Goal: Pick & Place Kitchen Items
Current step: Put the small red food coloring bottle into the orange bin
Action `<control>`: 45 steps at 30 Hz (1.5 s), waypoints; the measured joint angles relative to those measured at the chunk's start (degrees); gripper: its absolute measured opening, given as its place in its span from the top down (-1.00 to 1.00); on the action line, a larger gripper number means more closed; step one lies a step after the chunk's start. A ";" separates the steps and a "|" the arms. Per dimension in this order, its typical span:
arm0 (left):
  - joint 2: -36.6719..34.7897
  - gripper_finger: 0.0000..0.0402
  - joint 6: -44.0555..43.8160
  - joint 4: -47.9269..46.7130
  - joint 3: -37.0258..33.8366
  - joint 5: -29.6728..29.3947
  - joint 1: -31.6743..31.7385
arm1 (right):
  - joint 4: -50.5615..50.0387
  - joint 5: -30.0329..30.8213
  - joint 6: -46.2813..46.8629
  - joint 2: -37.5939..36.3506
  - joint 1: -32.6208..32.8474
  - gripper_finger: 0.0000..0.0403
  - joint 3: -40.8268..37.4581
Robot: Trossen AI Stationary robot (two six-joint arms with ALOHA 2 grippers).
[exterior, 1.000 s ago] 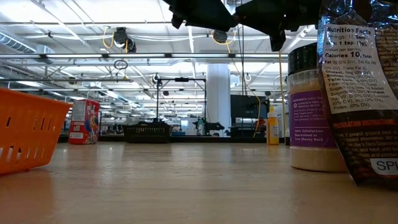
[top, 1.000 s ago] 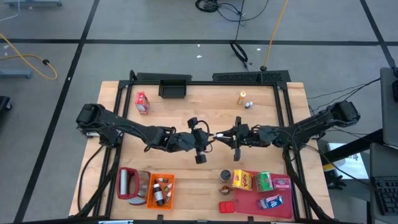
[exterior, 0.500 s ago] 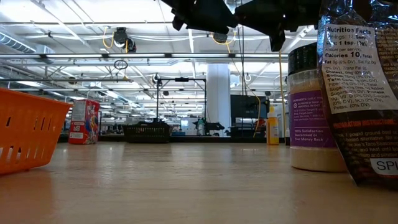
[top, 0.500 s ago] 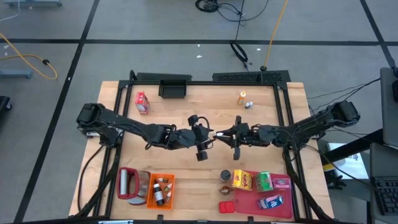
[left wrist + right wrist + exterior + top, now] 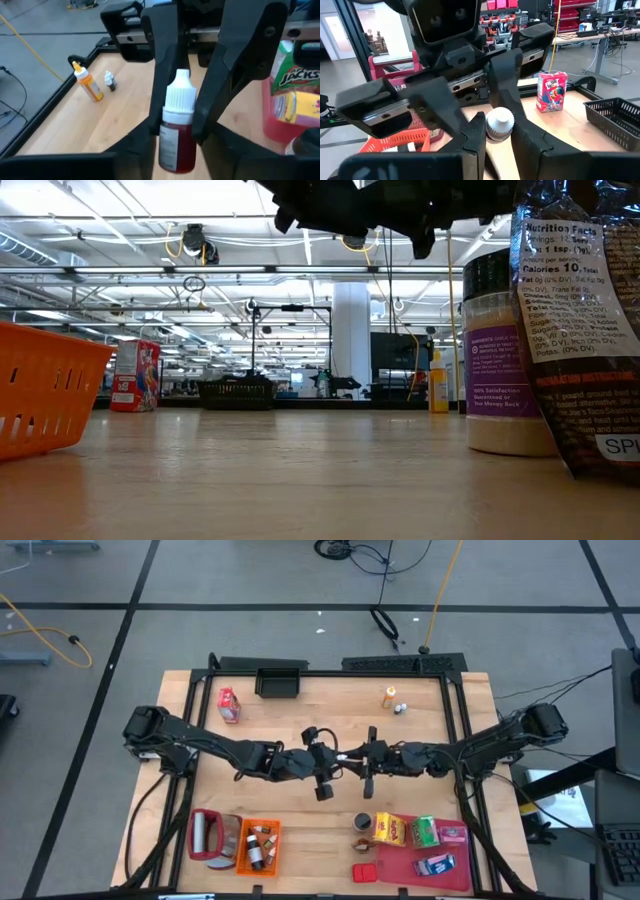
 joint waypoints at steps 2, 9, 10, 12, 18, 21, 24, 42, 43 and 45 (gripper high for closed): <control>0.00 0.60 -0.55 -0.80 0.04 -0.15 0.04 | -0.34 -0.04 0.37 -0.23 0.00 0.71 0.00; 0.00 0.80 0.51 -1.45 0.07 -0.54 0.12 | -2.55 -0.17 0.29 -0.28 0.00 0.65 0.17; 0.00 0.80 0.19 -1.55 0.07 -0.58 0.15 | -2.54 -0.16 0.26 -0.28 0.00 0.63 0.17; 0.00 0.80 -0.39 -2.24 0.08 -1.65 0.15 | -2.56 -0.22 -0.45 -0.25 -0.01 0.57 0.17; -0.24 0.80 -2.40 -8.00 0.15 -5.29 -0.06 | -4.08 0.05 -1.75 -0.48 0.00 0.46 -0.04; -1.31 0.80 -4.55 -13.86 0.13 -9.29 -0.92 | -4.91 -1.22 -1.79 -1.38 0.21 0.45 -0.01; -2.97 0.80 -9.13 -22.37 0.13 -10.96 -2.18 | -7.59 -1.47 -2.30 -2.22 0.37 0.45 0.02; -6.58 0.76 -42.66 -56.47 0.09 13.20 -20.62 | -9.83 -0.45 -2.66 -3.58 0.37 0.48 0.02; -6.65 0.76 -43.72 -56.09 0.09 13.49 -21.59 | -9.80 -0.44 -2.66 -3.58 0.37 0.48 0.02; -6.71 0.76 -46.36 -55.22 0.09 14.63 -23.27 | -9.84 -0.45 -2.64 -3.58 0.37 0.48 0.02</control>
